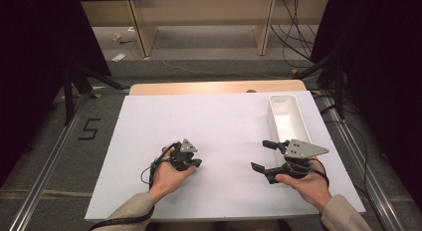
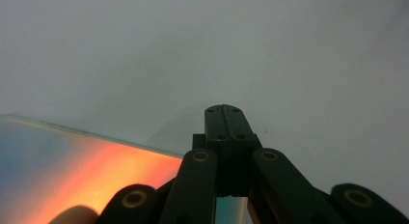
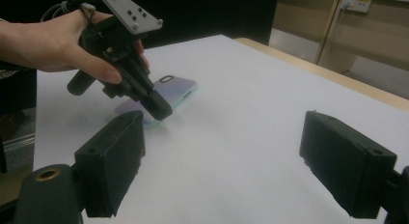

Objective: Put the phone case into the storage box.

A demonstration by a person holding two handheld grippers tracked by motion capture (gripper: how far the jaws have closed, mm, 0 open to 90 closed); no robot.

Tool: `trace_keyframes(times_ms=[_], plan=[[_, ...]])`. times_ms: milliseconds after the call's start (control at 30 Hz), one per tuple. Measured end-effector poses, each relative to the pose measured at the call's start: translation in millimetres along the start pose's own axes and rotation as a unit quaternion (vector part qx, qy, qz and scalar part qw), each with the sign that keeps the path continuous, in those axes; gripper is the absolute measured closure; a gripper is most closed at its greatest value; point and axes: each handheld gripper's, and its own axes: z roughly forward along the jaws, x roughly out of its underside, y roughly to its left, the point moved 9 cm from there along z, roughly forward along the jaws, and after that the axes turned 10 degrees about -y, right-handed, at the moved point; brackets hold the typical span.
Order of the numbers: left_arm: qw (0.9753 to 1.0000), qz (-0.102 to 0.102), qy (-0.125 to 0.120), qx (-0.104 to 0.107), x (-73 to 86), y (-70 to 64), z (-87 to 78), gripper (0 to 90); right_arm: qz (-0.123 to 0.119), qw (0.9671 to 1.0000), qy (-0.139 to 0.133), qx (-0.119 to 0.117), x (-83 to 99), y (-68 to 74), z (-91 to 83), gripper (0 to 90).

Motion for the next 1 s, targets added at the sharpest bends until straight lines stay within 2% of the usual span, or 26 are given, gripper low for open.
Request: trace_keyframes(times_ms=[500,900,1000], plan=[[0.9998,0.011,0.018,0.0,6.4,-1.7,4.9,90.0,0.001,1.0,-0.002,0.002,-0.6,-0.8,-1.5,16.9],[0.9994,0.011,0.033,0.007,11.1,-3.3,0.0,89.9,0.002,1.0,-0.004,0.005,-1.3,-2.3,-2.4,16.9],[0.999,0.011,0.043,0.011,14.1,-4.4,-3.3,89.9,0.004,1.0,-0.003,0.006,-0.7,-2.7,-2.7,16.9]])
